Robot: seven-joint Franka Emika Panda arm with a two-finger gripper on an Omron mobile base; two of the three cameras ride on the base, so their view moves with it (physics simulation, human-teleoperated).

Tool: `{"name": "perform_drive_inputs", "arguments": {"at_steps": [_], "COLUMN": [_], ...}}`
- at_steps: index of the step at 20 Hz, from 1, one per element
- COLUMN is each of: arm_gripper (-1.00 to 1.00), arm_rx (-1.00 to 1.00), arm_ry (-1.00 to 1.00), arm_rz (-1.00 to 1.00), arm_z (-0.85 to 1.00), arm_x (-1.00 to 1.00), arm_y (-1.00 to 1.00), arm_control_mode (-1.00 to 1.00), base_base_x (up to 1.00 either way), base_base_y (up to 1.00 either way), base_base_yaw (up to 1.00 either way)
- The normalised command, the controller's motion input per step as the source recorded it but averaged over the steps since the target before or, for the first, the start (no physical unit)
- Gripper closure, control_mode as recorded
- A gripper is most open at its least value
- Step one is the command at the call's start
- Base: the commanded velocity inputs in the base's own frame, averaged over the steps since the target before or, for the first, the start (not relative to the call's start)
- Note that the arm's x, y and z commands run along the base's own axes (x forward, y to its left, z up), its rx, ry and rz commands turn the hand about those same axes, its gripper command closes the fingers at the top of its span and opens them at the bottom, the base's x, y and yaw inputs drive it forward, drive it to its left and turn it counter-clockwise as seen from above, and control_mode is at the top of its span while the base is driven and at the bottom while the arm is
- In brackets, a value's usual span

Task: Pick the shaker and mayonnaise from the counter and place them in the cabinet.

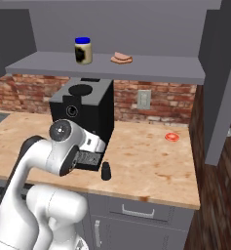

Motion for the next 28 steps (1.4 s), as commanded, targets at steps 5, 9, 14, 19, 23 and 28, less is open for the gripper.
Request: {"name": "perform_drive_inputs", "arguments": {"at_steps": [5,9,14,19,23,28], "arm_gripper": [-1.0,-1.0,-1.0,-1.0,-1.0,-1.0], "arm_rx": [0.0,0.0,0.0,0.0,0.0,-0.01], "arm_ry": [0.05,0.06,0.1,0.13,0.14,0.04], "arm_rz": [0.0,0.0,0.0,0.0,0.0,0.02], "arm_z": [-0.11,-0.18,-0.23,-0.35,-0.36,-0.19], "arm_x": [0.0,0.0,0.0,0.0,-0.04,-0.09], "arm_y": [-0.35,-0.25,-0.16,-0.05,-0.03,0.0], "arm_control_mode": [-1.0,-1.0,-1.0,-1.0,-1.0,-1.0], "base_base_x": [0.0,0.0,0.0,0.0,0.0,0.0], "base_base_y": [0.0,0.0,0.0,0.0,0.0,0.0], "base_base_yaw": [0.0,0.0,0.0,0.0,0.0,0.0]}}
